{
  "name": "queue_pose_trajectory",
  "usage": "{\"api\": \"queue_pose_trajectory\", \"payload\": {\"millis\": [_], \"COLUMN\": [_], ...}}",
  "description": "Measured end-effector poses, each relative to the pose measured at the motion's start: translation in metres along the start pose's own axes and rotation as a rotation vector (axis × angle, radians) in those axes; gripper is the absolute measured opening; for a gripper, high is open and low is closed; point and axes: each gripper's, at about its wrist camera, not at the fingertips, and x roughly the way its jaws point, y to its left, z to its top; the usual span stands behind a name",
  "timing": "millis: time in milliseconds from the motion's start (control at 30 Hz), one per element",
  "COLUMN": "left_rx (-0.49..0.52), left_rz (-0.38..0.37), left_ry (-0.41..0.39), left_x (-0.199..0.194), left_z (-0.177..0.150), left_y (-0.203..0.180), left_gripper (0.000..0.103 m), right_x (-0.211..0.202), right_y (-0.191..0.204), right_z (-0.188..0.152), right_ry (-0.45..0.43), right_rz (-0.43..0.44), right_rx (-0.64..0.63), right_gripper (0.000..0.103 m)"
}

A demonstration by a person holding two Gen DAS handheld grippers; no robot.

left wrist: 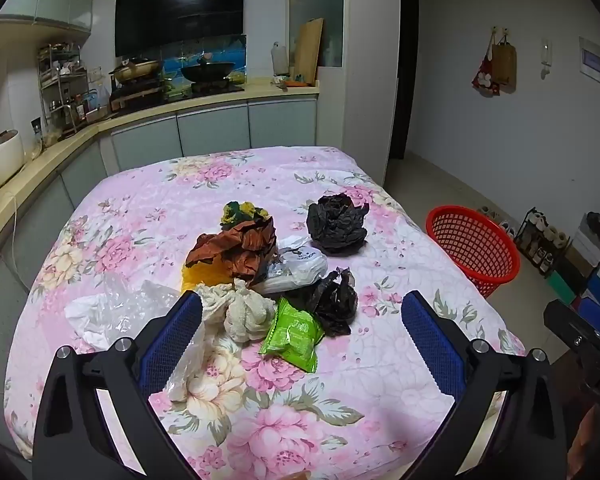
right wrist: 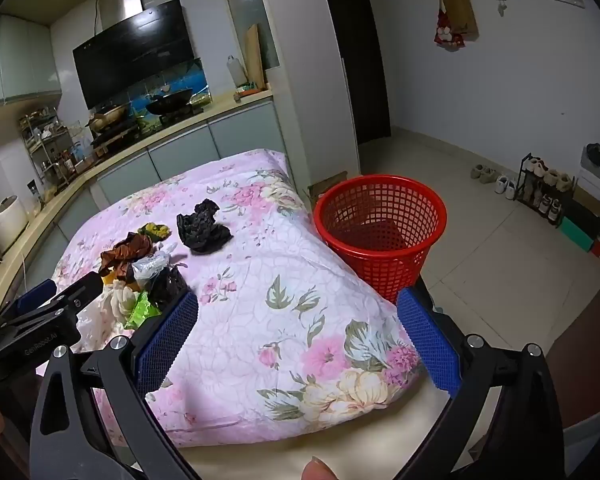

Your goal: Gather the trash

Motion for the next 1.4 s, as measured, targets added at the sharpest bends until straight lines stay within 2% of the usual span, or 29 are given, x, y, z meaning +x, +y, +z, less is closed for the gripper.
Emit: {"api": "queue_pose_trajectory", "payload": {"millis": [200, 367, 667, 967, 1400], "left_rx": [0.011, 0.06, 0.144, 0.178, 0.187], "left_rz": [-0.021, -0.04, -0.086, -0.142, -0.176], "left_ry": [-0.001, -0.021, -0.027, -0.008, 0.041], "left_x": [-0.002, -0.008, 0.006, 0.019, 0.029], "left_z": [0.004, 0.009, 0.015, 0.021, 0.018], "left_y": [-0.005, -0.017, -0.04, -0.051, -0.052], "left_gripper": [0.097, 0.097, 0.097, 0.097, 0.097], "right_x": [0.005, -0.001, 0.0, -0.004, -0.004], "right_y": [-0.006, -0.015, -0.031, -0.04, -0.04], "right_z": [-0.002, 0.0, 0.002, 0.006, 0.004], "right_ry": [0.028, 0.022, 0.012, 0.0, 0.003], "right_rz": [-0.037, -0.076, -0.178, -0.213, -0.235], "right_rx": [0.02, 0.066, 0.141, 0.163, 0.164], "right_gripper": [0.096, 0.096, 0.096, 0.096, 0.096]}}
